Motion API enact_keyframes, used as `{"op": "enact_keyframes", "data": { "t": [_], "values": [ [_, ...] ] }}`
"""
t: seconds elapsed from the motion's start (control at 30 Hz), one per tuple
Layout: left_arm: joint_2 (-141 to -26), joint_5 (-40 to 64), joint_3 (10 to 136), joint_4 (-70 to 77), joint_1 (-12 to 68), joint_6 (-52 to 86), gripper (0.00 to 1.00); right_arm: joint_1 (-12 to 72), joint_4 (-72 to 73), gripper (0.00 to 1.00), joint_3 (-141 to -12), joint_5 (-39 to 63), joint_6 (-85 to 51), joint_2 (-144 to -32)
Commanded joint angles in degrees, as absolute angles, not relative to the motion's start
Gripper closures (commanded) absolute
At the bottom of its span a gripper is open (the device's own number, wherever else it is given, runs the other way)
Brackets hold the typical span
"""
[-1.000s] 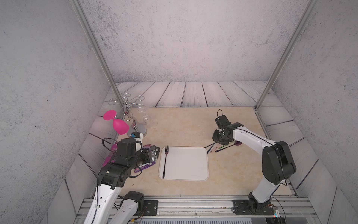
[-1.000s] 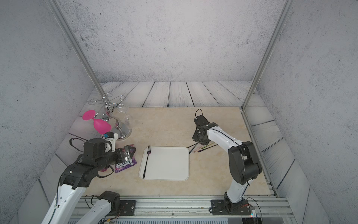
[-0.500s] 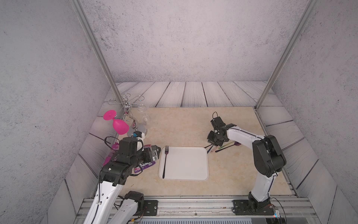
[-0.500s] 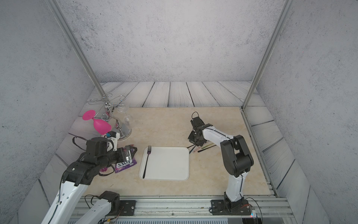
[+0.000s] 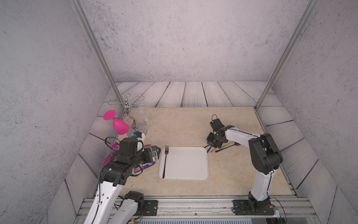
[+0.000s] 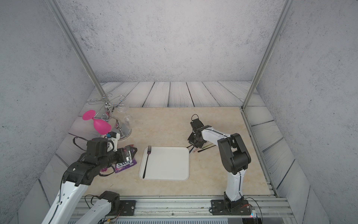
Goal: Set the spoon and fork side by side
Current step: Pick up the spoon from the center of the board.
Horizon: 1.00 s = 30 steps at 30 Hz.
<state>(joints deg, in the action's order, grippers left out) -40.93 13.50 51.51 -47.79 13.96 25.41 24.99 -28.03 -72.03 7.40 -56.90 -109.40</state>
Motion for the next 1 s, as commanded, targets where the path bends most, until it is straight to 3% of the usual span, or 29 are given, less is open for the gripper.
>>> {"op": "enact_keyframes", "data": {
  "t": [0.0, 0.63, 0.83, 0.97],
  "values": [
    [-40.9, 13.3, 51.1, -47.5, 14.2, 24.3, 0.01, 24.9, -29.5, 0.73, -72.4, 5.5, -56.6, -110.9],
    [-41.2, 12.6, 52.0, -48.1, 14.2, 23.4, 0.00, 21.3, -34.7, 0.84, -83.1, 2.2, -48.7, -119.1],
    [-41.2, 11.9, 52.5, -48.5, 14.2, 23.0, 0.00, 20.8, -37.5, 0.99, -87.1, 1.8, -45.1, -122.1],
    [-41.1, 11.7, 52.6, -48.6, 14.2, 23.0, 0.00, 20.5, -38.3, 1.00, -89.3, 1.0, -42.8, -122.5]
  ]
}}
